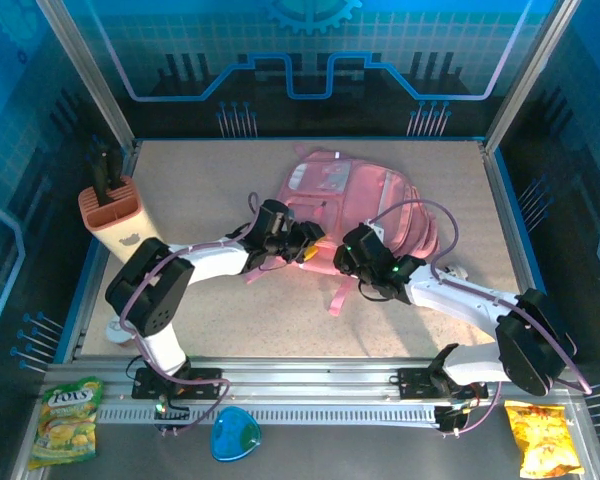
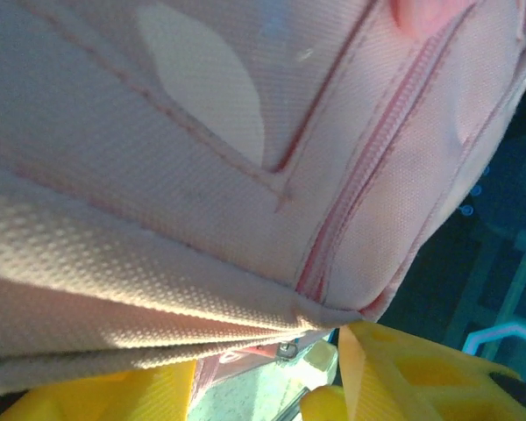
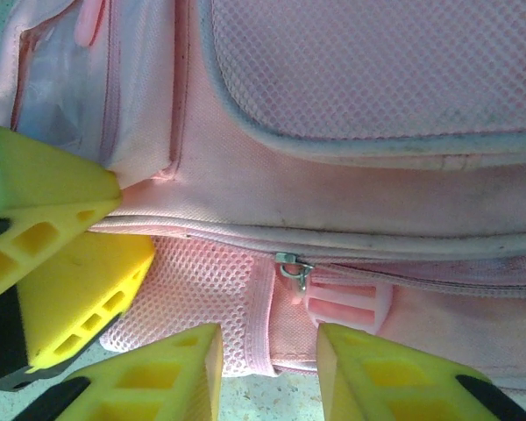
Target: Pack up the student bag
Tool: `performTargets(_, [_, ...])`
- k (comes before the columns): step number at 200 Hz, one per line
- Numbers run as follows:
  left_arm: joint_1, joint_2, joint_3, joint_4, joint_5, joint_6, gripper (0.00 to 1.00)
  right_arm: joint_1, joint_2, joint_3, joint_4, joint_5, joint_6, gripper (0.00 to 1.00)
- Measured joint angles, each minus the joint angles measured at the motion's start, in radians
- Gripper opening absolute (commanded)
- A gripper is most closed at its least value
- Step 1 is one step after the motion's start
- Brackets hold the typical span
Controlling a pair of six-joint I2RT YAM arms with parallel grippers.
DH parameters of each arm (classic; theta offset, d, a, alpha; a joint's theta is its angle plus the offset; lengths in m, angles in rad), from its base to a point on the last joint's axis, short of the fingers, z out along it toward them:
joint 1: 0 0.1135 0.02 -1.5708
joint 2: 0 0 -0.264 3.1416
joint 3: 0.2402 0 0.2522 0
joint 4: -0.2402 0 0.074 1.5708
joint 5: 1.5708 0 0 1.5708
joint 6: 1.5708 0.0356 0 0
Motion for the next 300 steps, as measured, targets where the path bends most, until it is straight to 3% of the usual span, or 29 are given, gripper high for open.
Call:
performTargets(66, [-0.016,0.039,-0.01,0.076,-0.059,-0.124,0.0,0.007,0.017,-0.009,0.016,0.004,0.015,0.36])
performTargets(113, [-0.025,0.031,-0.01,0.077,-0.069,-0.127,0.0,0.02,0.064,-0.009,0.008,0.032,0.057,0.37])
performTargets(158, [-0.03,0.003,-0.01,0.074,-0.075,-0.127,0.0,0.02,0.132,0.017,0.011,0.068,0.06,0.3])
performTargets(228, [-0.033,-0.002,-0.01,0.073,-0.078,-0.127,0.0,0.014,0.152,0.061,0.042,0.111,0.046,0.27])
performTargets(300, [-0.034,-0.002,-0.01,0.074,-0.084,-0.127,0.0,0.008,0.217,0.117,-0.009,0.146,0.055,0.15])
